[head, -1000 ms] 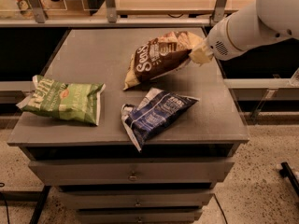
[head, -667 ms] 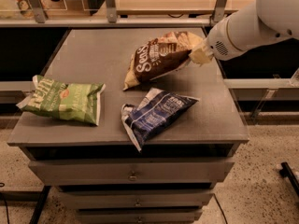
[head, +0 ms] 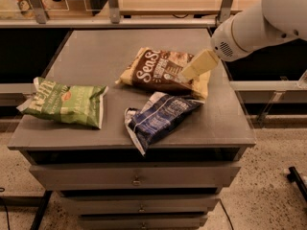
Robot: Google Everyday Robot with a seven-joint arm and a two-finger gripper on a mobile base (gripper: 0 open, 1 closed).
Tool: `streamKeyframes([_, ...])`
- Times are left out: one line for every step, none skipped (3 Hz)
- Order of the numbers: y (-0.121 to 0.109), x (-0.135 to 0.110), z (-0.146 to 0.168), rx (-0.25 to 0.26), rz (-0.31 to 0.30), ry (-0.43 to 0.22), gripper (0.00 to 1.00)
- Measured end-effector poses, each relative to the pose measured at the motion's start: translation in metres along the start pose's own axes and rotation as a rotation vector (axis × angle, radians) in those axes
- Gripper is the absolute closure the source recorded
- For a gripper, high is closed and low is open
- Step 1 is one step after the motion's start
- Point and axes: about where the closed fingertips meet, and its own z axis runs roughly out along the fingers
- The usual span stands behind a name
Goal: Move brown chip bag near blue chip bag
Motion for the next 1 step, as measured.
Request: streamKeyframes([0.0, 0.0, 0.0, 0.0, 0.0, 0.0, 0.0])
